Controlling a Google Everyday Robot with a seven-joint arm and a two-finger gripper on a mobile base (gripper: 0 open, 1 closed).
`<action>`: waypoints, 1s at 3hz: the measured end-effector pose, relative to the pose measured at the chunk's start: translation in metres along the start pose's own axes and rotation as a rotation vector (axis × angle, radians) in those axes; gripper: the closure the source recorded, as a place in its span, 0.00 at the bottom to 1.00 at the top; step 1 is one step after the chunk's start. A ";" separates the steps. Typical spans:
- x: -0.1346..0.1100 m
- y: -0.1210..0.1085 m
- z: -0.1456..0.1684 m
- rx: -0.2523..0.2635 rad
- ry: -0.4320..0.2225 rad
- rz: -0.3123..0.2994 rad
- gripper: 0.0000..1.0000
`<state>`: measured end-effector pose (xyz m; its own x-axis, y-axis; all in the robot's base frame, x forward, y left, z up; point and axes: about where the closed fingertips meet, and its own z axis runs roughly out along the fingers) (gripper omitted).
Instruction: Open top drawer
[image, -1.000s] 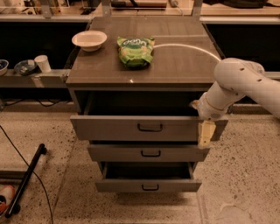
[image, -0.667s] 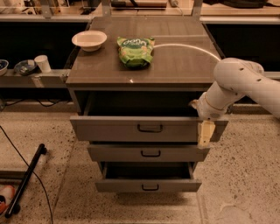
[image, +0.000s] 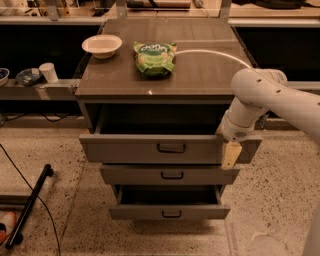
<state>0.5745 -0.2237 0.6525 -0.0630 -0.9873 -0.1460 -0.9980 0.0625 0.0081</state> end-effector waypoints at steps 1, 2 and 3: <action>0.005 0.021 0.002 -0.033 0.038 0.012 0.44; 0.007 0.044 -0.001 -0.051 0.067 0.007 0.44; 0.008 0.075 -0.007 -0.062 0.093 -0.001 0.45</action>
Offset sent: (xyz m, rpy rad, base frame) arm -0.0765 -0.0064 0.0069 -0.1012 0.0765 0.0118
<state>0.4991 -0.2283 0.6583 -0.0591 -0.9968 -0.0539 -0.9961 0.0553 0.0692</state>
